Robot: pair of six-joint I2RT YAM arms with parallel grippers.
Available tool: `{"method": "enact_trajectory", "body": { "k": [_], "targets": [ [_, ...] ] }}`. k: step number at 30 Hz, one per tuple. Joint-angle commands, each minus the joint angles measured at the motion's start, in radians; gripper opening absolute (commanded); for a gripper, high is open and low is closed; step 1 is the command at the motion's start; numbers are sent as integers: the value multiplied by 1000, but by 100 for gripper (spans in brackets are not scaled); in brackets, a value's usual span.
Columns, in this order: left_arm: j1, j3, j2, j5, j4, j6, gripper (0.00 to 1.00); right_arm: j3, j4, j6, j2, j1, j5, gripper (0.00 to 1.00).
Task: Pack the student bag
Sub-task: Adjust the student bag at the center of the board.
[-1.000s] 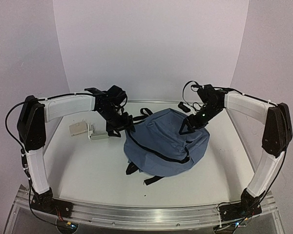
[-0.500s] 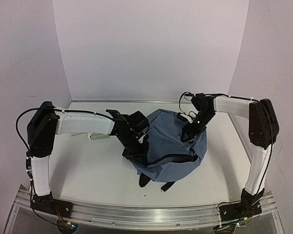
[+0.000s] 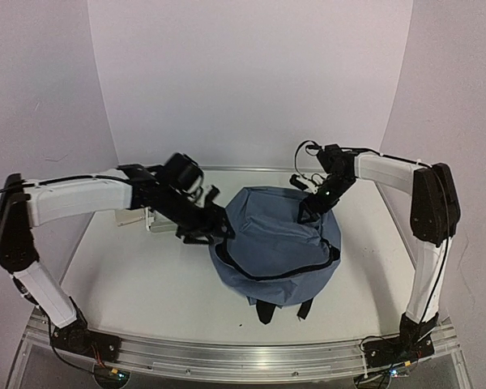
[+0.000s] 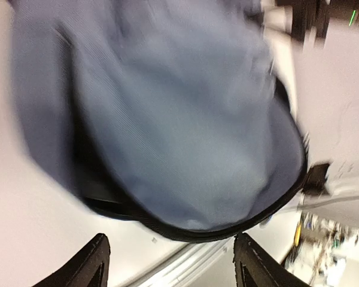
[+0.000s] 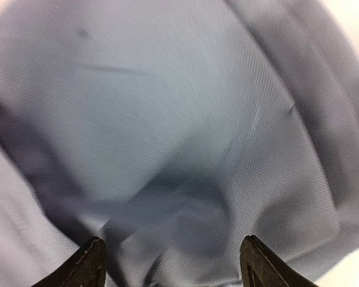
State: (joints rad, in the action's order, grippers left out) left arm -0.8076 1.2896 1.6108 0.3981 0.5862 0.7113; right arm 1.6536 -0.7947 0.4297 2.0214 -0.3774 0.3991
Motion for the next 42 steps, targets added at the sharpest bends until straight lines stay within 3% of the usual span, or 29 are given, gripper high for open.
{"method": "enact_trajectory", "body": {
  "k": [1, 5, 14, 17, 21, 28, 31, 36, 42],
  "targets": [
    [193, -56, -117, -75, -65, 20, 76, 114, -36, -17, -106, 3, 188, 76],
    [265, -10, -36, -36, -61, 8, 76, 101, 0, -53, -124, -18, 249, 75],
    [275, 128, 249, 148, -92, -27, 66, 100, 22, -79, -86, -95, 218, 75],
    [262, 146, 268, 211, -132, -20, 67, 56, 13, -71, -104, -95, 176, 75],
    [240, 172, 281, 193, -87, -42, 70, -29, 4, -31, -162, -91, 162, 76],
    [210, 277, 380, 205, -49, -90, 56, -77, -4, -46, -156, -90, 174, 76],
    [167, 370, 457, 185, 30, -140, 55, -95, -4, -43, -141, -92, 136, 76],
    [83, 452, 545, 155, 127, -205, 34, -130, -2, -22, -120, -81, 36, 76],
    [66, 416, 529, 85, 156, -219, 20, -162, -6, -19, -115, -61, 27, 75]
  ]
}}
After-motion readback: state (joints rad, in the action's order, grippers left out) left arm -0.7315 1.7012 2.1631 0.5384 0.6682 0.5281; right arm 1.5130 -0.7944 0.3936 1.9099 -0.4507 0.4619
